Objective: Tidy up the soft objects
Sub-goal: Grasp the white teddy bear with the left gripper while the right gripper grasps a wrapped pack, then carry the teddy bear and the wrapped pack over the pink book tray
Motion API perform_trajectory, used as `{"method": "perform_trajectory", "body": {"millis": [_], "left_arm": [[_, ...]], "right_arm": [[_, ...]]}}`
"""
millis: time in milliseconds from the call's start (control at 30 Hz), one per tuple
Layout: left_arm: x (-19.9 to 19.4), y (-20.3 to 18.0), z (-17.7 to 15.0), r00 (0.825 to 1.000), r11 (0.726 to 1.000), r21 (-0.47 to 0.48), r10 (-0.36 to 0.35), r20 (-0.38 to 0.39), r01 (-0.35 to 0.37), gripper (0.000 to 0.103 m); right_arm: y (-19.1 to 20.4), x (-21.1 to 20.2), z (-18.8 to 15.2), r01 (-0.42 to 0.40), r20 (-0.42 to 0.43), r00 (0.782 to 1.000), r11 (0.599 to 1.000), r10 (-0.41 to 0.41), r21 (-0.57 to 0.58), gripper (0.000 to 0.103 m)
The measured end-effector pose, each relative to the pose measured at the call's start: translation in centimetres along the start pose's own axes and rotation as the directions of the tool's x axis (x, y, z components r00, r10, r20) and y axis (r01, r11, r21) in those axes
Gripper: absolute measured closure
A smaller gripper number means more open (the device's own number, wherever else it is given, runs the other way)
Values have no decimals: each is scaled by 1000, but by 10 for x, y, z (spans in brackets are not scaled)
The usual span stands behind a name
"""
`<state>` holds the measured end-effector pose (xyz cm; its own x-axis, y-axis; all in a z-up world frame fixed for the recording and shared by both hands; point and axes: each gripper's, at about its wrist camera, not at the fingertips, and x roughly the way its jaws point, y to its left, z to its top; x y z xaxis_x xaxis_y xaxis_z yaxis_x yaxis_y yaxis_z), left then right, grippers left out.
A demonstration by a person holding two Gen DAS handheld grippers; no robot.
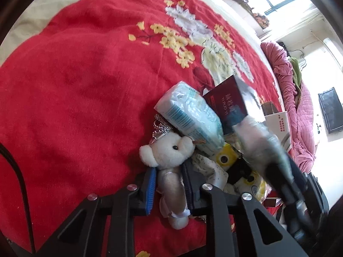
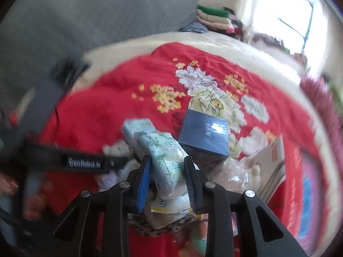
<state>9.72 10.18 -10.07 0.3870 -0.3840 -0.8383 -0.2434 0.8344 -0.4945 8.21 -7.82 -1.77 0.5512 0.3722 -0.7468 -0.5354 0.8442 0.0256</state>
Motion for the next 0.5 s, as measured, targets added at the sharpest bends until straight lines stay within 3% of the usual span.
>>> {"method": "perform_trajectory", "body": {"millis": [133,500], "left_arm": [[-14,0,-5,999,1000,14,-4,37,4,80],[-68,-10,-12,984,997,58,38,173,-48,81]], "right_arm": [[-13,-18,0,-26,38,999,996,23,84,73],[-14,-52,0,-12,103,995,993,1,114,73]]}}
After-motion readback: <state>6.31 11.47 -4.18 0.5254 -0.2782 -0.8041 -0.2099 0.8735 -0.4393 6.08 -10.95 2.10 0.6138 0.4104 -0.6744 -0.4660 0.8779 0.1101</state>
